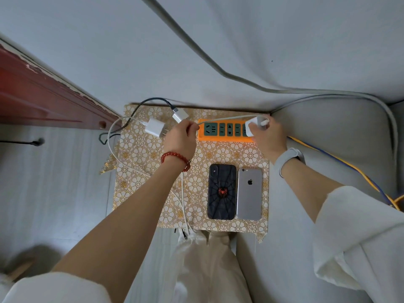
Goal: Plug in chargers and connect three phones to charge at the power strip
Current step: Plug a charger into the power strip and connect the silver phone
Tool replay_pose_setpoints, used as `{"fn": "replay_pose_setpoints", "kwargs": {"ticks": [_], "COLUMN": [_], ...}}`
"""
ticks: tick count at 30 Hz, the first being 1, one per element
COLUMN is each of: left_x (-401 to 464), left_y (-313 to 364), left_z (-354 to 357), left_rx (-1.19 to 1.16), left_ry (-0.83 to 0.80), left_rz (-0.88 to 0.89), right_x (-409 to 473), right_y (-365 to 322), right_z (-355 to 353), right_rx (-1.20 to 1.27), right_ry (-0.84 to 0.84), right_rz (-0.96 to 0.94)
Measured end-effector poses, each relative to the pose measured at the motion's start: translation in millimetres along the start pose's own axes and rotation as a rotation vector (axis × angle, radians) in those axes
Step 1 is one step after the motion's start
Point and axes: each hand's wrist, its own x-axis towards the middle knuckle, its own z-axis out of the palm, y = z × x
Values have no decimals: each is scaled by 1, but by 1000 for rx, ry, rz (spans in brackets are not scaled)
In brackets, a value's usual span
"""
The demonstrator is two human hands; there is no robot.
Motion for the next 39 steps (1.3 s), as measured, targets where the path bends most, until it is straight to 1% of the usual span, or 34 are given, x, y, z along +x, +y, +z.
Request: {"fn": "replay_pose_setpoints", "kwargs": {"ticks": [2,8,9,12,17,21,23,32,39], "left_x": [1,5,6,7,12,12,11,13,9], "left_y": [2,4,3,2,4,8,9,6,2], "left_z": [0,2,3,5,9,15,18,16,14], "left_rx": [1,-11,-11,0,-3,-14,-33,-50,-106], "left_ry": [-2,11,12,4,4,-6,-12,-1,-30], "left_rz": [-9,-41,-43,-37,-58,-66,-72,-87,-103], "right_x": [2,-1,-2,-1,3,9,11,15,9], "right_y": [-2,2,3,4,8,13,14,11,10], "right_z": [-2,-11,-12,-13,-8,-5,-2,0,5], "right_rx": [-92,-333,-324,-216,-185,-78,-40,-126,-208], "right_ry": [-11,-192,-201,-217,-233,-292,-300,-371,-352], "right_rz": [-41,-170,-173,-102,-57,46,59,-34,-22]}}
